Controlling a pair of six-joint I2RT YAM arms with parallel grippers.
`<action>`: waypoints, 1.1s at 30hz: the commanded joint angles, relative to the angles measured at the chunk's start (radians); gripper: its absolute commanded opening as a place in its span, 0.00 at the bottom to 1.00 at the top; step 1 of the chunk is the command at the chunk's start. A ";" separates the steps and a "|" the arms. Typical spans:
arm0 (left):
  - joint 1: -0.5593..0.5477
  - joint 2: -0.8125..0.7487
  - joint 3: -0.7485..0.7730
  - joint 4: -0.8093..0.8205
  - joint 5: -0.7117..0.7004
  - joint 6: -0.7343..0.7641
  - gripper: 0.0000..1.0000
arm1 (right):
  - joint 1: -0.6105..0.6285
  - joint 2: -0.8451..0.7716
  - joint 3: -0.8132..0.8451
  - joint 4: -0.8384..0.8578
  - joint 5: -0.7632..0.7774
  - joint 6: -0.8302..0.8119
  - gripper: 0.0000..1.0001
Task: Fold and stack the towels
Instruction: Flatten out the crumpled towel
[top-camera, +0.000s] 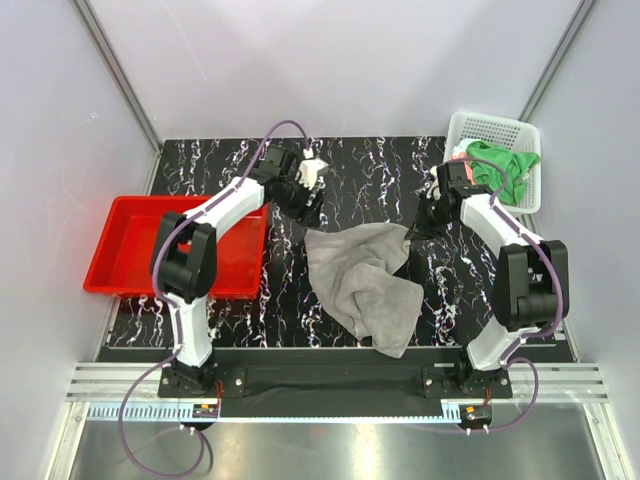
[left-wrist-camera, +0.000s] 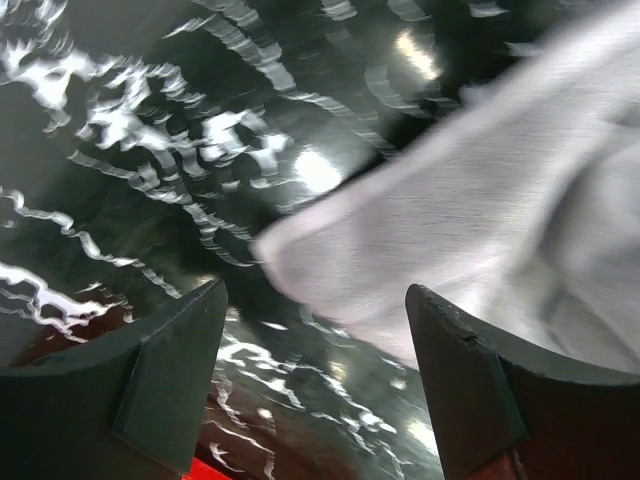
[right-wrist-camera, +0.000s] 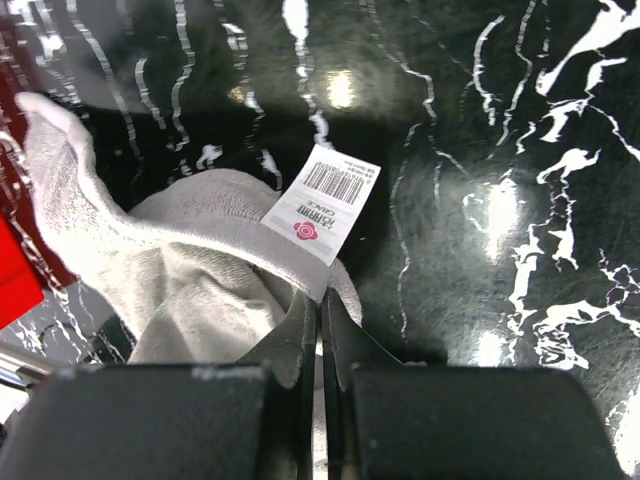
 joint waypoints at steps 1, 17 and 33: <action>0.004 0.052 0.058 -0.054 -0.056 -0.048 0.77 | -0.010 0.019 0.042 0.001 0.007 -0.013 0.00; -0.039 0.187 0.028 -0.016 -0.246 -0.315 0.65 | -0.010 0.035 0.031 0.019 -0.018 -0.014 0.00; -0.081 0.250 0.046 -0.048 -0.306 -0.403 0.49 | -0.009 0.029 0.017 0.036 -0.034 -0.007 0.00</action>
